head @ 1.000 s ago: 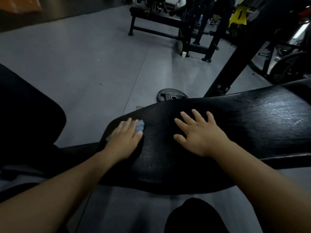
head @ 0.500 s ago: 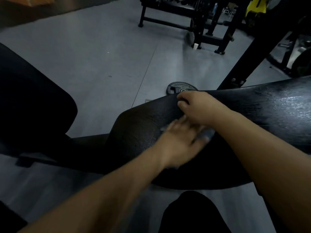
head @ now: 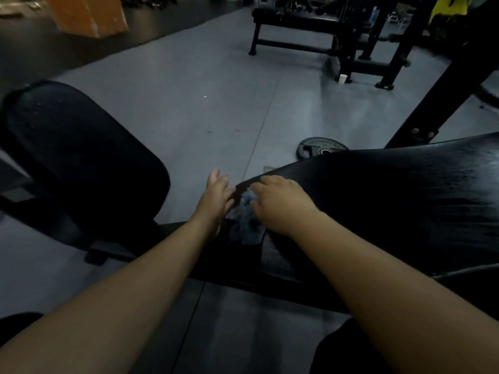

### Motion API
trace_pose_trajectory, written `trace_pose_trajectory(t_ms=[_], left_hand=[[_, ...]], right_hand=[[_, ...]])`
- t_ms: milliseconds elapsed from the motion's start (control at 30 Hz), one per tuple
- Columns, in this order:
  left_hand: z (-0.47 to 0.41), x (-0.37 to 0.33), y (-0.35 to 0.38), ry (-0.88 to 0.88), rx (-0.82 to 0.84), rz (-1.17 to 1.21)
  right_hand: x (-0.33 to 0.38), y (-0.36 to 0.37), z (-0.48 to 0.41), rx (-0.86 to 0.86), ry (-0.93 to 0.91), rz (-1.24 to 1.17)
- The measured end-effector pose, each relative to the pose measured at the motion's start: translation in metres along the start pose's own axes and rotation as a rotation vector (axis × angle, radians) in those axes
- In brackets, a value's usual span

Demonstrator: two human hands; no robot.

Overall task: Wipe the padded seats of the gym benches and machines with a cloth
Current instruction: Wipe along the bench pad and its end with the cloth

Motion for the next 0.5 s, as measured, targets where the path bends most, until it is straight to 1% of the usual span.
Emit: trace_pose_trajectory(t_ms=[33, 67, 133, 167, 200, 233, 300, 367, 433, 500], left_hand=[[-0.002, -0.007, -0.012, 0.038, -0.011, -0.124], [-0.004, -0.015, -0.024, 0.128, -0.003, -0.328], [-0.001, -0.026, -0.046, 0.355, 0.029, -0.813], [0.002, -0.03, -0.056, 0.436, 0.071, -0.985], [0.007, -0.033, -0.064, 0.509, 0.114, -1.101], [0.013, -0.038, -0.07, 0.585, 0.149, -1.194], [0.022, -0.047, -0.082, 0.749, 0.182, -1.336], [0.023, -0.053, -0.091, 0.866, 0.191, -1.427], [0.029, -0.056, -0.094, 0.954, 0.216, -1.532], [0.034, -0.059, -0.096, 1.063, 0.216, -1.655]], right_hand=[[0.012, 0.01, -0.006, 0.046, 0.016, 0.009], [0.021, 0.023, -0.011, 0.114, 0.052, 0.027], [0.04, 0.047, -0.01, 0.246, 0.125, 0.123], [0.05, 0.056, -0.006, 0.28, 0.134, 0.188], [0.061, 0.063, 0.001, 0.294, 0.12, 0.237], [0.072, 0.067, 0.01, 0.29, 0.091, 0.247], [0.083, 0.069, 0.026, 0.253, 0.032, 0.185], [0.072, 0.06, 0.028, 0.207, 0.038, 0.147], [0.038, 0.053, 0.01, 0.145, 0.158, 0.178], [0.012, 0.054, -0.016, 0.131, 0.287, 0.21]])
Point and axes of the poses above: each hand's wrist, its own z-axis away from the middle knuckle, its own y-axis out of the palm, x = y × z, the point moved 6 cm from there along -z, towards the middle knuckle, and after that the axes turned 12 degrees about -x, right-handed, at the moved point
